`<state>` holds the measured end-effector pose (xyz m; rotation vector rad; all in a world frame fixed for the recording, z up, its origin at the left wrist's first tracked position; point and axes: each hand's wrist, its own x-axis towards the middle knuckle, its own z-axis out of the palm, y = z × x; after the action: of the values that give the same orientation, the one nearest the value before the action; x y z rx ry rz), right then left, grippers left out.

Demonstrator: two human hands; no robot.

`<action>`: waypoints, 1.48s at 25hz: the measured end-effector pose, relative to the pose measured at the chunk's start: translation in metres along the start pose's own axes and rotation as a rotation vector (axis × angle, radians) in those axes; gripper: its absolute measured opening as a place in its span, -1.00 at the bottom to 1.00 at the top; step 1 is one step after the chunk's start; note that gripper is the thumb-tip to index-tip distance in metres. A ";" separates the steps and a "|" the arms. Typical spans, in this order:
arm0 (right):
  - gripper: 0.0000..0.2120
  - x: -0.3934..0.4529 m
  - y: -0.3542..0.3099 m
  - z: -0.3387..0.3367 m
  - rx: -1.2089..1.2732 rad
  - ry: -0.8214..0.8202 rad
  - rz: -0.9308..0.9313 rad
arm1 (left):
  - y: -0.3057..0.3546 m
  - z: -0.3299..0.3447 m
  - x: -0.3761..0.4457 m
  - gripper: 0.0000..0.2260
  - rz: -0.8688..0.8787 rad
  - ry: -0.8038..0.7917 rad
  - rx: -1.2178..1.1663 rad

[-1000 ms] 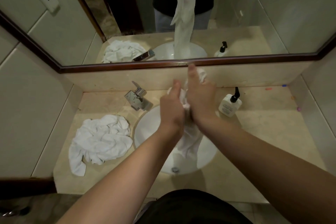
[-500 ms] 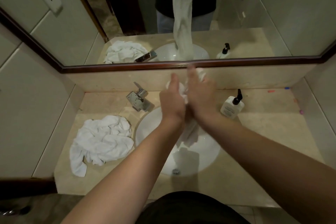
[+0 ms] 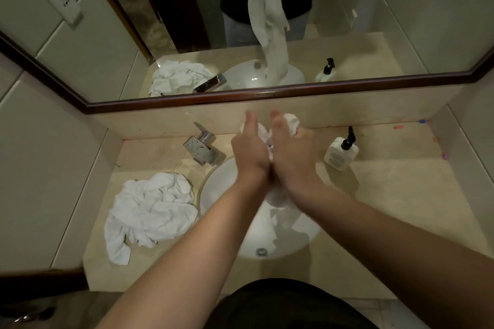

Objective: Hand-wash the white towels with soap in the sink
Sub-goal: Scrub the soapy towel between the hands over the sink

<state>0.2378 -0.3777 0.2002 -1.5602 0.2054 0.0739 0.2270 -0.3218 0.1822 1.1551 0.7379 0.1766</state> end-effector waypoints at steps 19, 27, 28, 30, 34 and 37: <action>-0.57 0.021 0.021 -0.003 -0.130 -0.018 -0.004 | -0.024 -0.022 -0.002 -0.59 0.016 0.031 0.213; -0.54 0.026 0.069 -0.036 -0.314 -0.166 0.235 | -0.043 -0.092 0.044 -0.38 -0.104 0.073 0.440; -0.61 0.028 0.077 -0.039 -0.334 -0.258 0.224 | -0.043 -0.099 0.047 -0.49 -0.100 -0.005 0.509; -0.73 0.034 0.094 -0.043 -0.479 -0.449 0.166 | -0.050 -0.112 0.060 -0.79 -0.096 -0.181 0.657; -0.81 0.053 0.139 -0.040 -0.868 -0.426 0.080 | -0.076 -0.127 0.085 -0.50 -0.117 -0.241 0.943; -0.73 0.065 0.175 -0.034 -0.902 -0.408 0.152 | -0.107 -0.133 0.111 -0.70 -0.121 -0.199 0.994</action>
<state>0.2682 -0.4151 0.0166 -2.3725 -0.0528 0.6736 0.2041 -0.2103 0.0133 2.0201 0.7223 -0.4594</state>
